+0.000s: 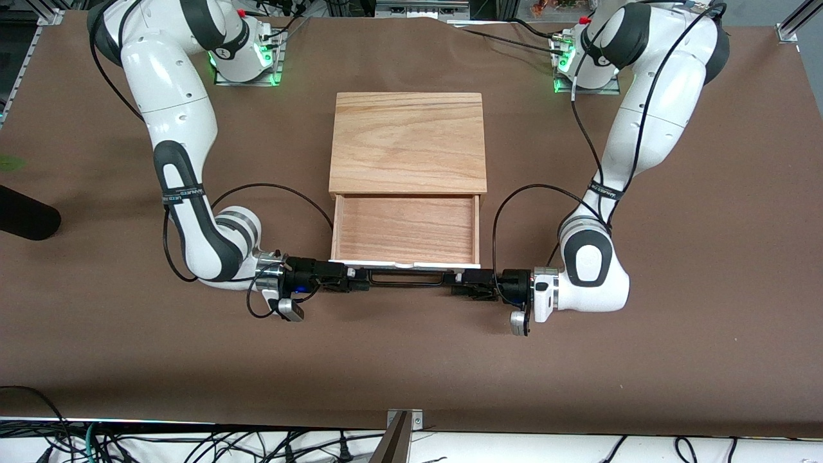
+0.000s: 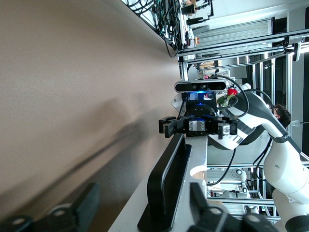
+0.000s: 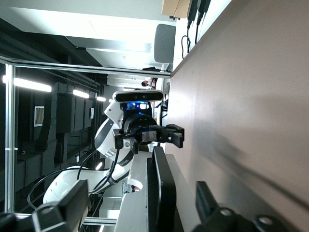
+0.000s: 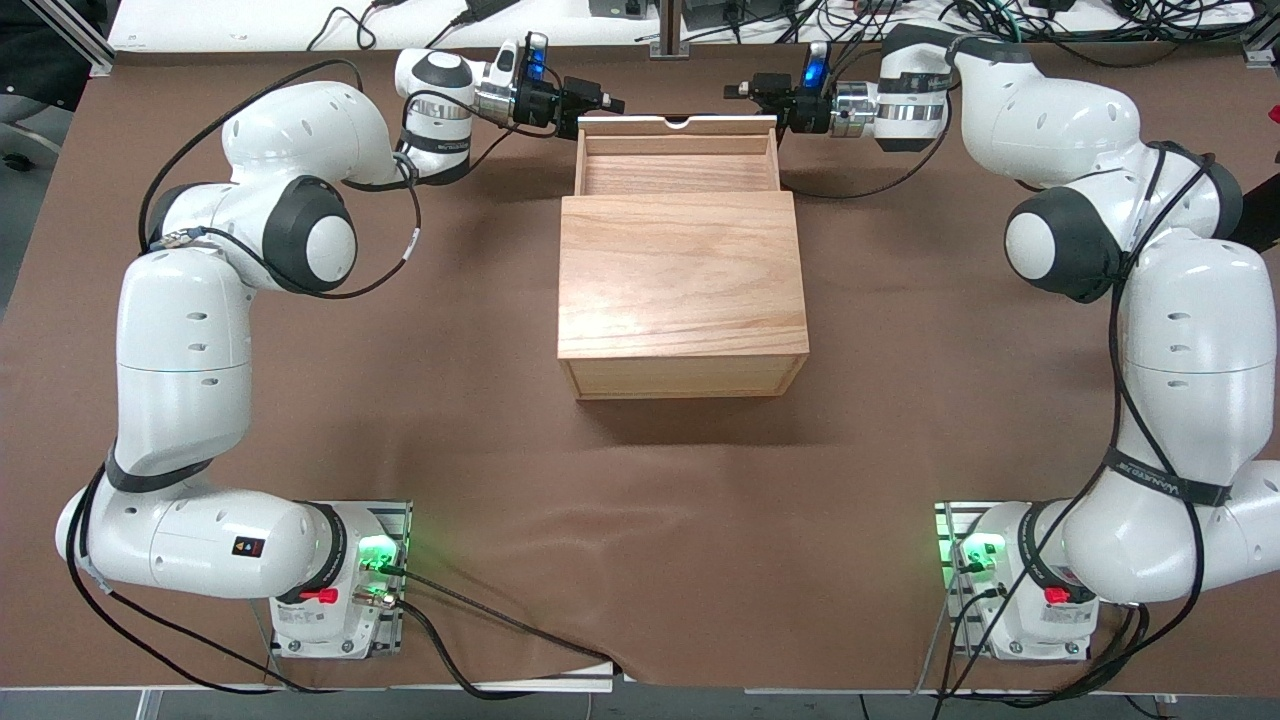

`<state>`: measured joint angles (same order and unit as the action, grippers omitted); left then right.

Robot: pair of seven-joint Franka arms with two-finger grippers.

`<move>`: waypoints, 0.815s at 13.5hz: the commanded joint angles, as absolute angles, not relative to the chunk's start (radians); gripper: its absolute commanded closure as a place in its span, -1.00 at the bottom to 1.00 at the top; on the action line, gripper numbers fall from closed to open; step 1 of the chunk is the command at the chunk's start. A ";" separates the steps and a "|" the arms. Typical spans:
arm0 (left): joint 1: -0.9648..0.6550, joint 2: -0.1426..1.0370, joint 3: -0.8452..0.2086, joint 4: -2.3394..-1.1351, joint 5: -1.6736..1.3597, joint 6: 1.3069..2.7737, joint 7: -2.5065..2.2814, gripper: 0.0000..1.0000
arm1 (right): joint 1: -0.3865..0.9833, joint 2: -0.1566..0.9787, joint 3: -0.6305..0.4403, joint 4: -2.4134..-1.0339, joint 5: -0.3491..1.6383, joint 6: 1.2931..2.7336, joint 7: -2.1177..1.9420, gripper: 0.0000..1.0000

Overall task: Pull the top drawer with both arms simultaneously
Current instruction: 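Open the right gripper while the left gripper releases the handle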

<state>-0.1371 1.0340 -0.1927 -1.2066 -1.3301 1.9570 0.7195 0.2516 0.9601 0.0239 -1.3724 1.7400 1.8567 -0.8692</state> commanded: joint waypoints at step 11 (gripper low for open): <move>-0.118 0.859 -0.097 -1.160 -1.059 1.783 0.539 -1.00 | 0.245 0.780 -0.185 -1.289 1.076 1.838 -0.746 -1.00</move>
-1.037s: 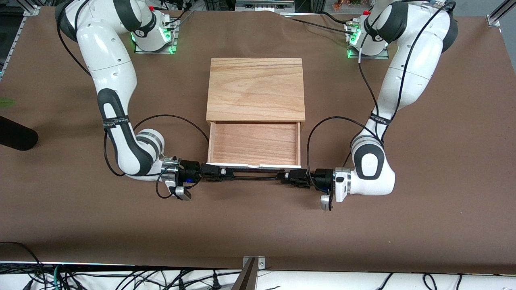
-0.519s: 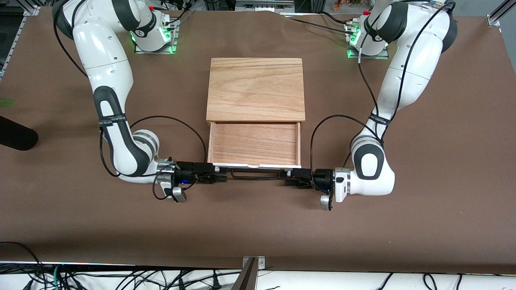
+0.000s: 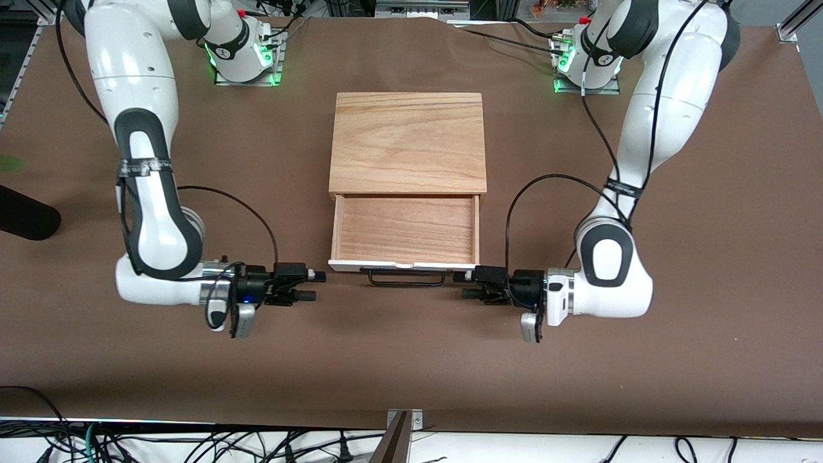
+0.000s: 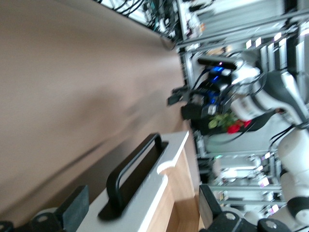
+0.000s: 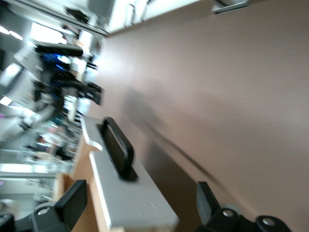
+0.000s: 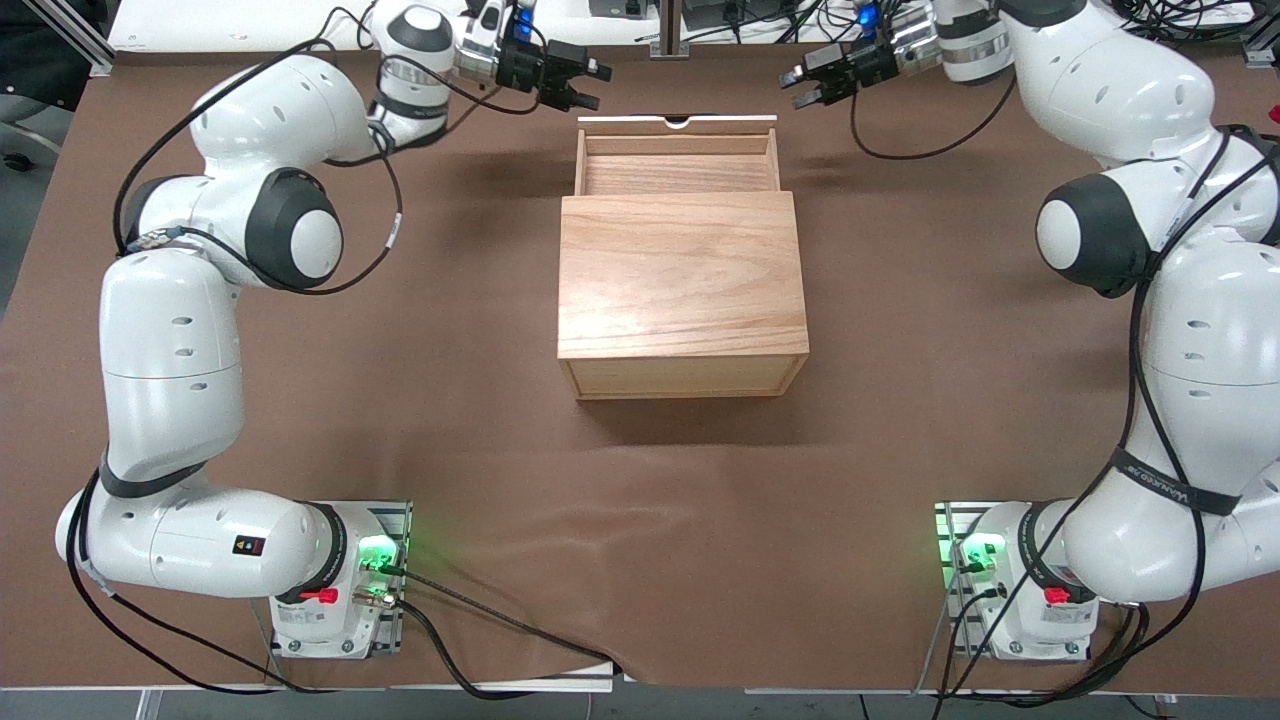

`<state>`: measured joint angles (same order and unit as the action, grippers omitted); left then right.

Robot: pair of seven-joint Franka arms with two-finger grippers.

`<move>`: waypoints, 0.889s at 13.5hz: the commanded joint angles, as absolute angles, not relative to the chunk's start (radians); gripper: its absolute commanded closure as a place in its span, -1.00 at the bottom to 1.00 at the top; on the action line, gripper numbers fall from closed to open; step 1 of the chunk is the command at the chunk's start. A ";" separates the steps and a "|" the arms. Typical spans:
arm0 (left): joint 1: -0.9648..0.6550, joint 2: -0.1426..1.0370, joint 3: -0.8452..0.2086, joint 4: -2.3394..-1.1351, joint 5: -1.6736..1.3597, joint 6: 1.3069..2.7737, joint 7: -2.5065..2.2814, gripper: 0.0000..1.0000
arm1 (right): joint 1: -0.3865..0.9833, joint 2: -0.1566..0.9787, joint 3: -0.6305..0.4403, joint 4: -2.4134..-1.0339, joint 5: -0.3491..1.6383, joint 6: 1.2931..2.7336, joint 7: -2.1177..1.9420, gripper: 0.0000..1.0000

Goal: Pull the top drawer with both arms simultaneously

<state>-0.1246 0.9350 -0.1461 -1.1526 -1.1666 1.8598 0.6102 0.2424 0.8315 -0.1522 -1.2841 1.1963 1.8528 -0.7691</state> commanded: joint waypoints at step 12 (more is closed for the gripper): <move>-0.046 0.519 -0.032 -1.180 -0.310 1.655 0.534 -1.00 | 0.250 0.410 -0.310 -1.298 0.114 1.492 -0.499 -1.00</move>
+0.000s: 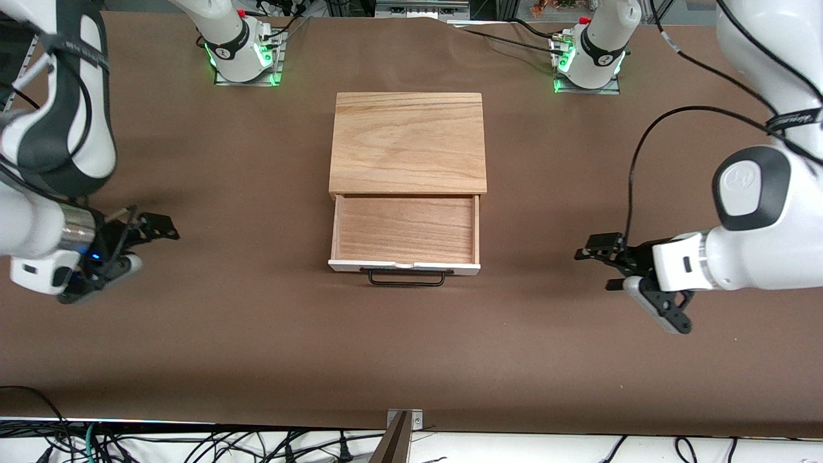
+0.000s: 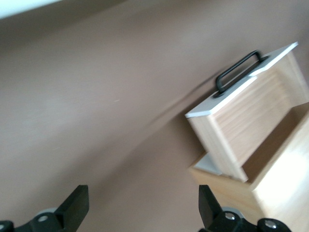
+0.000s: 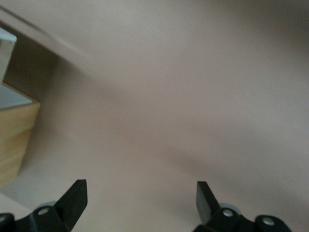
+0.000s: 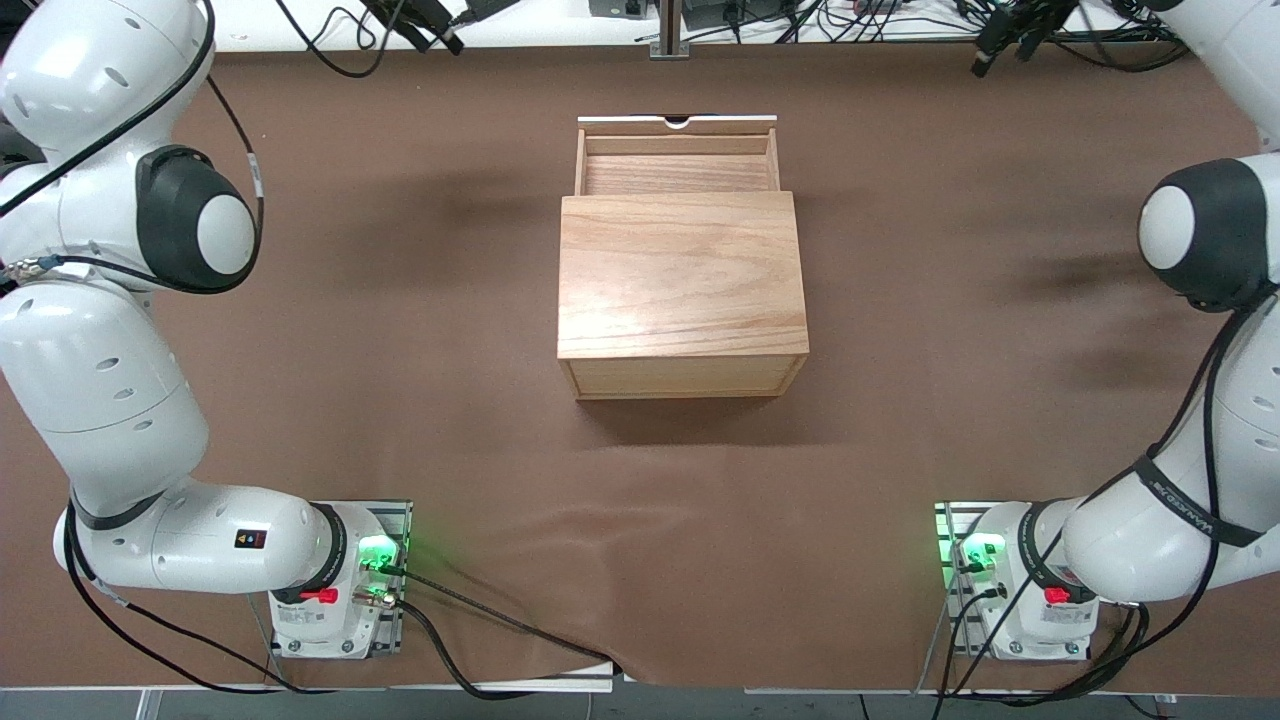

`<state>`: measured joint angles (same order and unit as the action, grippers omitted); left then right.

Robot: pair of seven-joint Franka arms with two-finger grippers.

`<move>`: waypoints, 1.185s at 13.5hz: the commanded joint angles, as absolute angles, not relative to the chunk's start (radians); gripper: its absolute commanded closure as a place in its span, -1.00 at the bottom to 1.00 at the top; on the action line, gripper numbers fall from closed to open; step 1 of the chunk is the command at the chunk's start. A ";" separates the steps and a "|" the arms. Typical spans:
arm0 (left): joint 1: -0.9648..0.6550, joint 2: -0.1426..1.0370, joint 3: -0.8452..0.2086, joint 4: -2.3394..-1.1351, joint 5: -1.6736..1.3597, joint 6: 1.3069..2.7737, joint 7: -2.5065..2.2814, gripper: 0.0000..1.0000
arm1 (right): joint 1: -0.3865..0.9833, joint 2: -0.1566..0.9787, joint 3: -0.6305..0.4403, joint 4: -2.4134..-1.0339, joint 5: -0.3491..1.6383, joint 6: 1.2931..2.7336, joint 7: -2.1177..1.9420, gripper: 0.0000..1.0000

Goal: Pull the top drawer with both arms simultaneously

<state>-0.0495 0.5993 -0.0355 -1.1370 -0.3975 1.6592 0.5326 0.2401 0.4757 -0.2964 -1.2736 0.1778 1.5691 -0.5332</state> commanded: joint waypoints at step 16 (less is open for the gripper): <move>-0.017 0.244 -0.005 -1.254 -0.012 1.419 0.117 -1.00 | -0.034 -0.049 -0.041 -1.761 0.005 1.660 -0.066 -1.00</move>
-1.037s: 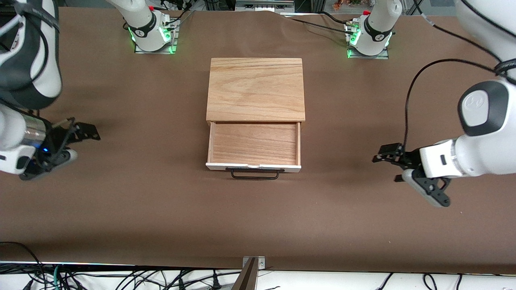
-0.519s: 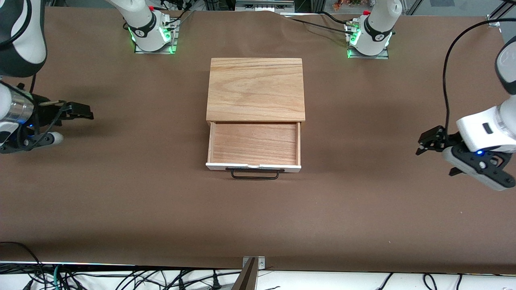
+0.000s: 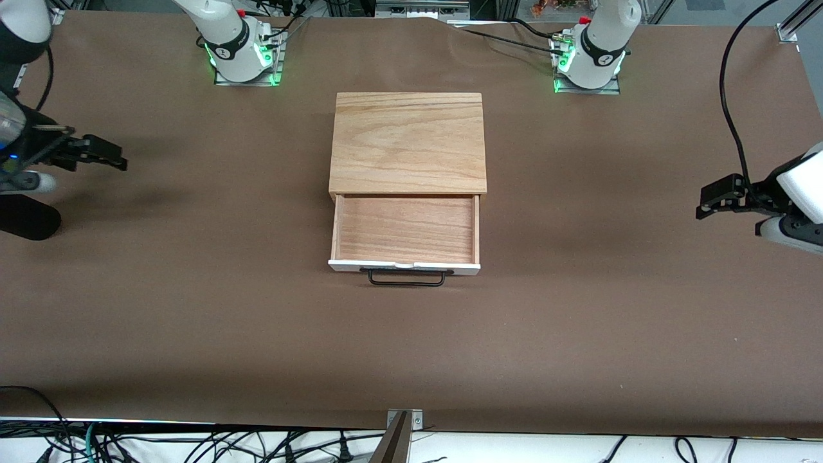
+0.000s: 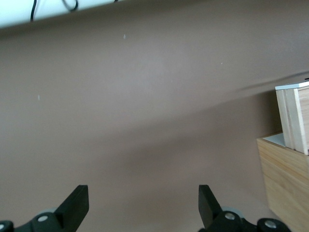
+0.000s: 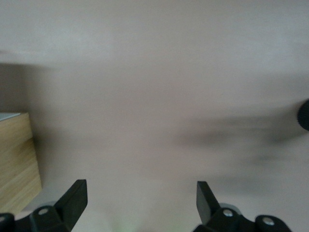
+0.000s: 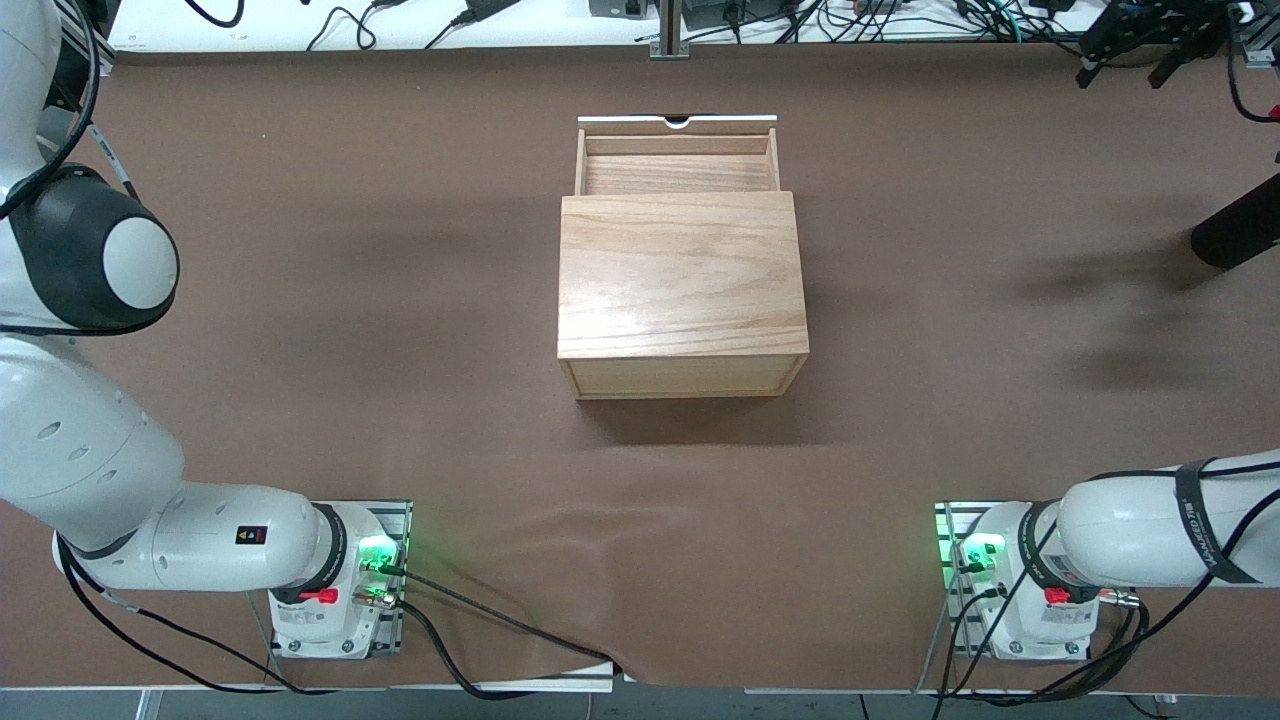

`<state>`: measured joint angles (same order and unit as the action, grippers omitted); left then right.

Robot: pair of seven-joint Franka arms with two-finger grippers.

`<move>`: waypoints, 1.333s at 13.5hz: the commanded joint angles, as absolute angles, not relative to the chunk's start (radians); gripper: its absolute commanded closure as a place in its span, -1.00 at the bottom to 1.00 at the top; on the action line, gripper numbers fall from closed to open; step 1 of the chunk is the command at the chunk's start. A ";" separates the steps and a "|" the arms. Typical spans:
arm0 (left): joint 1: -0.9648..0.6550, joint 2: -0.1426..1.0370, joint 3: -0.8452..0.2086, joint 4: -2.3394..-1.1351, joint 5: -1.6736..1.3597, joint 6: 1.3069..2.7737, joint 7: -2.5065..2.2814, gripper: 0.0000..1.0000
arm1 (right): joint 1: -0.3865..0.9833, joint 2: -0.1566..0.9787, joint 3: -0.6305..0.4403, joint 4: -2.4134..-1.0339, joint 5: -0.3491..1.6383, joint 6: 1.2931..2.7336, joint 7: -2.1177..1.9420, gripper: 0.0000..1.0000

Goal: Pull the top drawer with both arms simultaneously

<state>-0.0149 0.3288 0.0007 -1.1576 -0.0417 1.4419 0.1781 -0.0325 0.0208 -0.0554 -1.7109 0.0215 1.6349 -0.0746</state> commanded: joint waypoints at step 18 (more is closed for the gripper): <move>-0.014 0.149 -0.014 -1.390 -0.035 1.388 0.005 -1.00 | -0.034 -0.006 -0.043 -1.704 0.020 1.635 -0.081 -1.00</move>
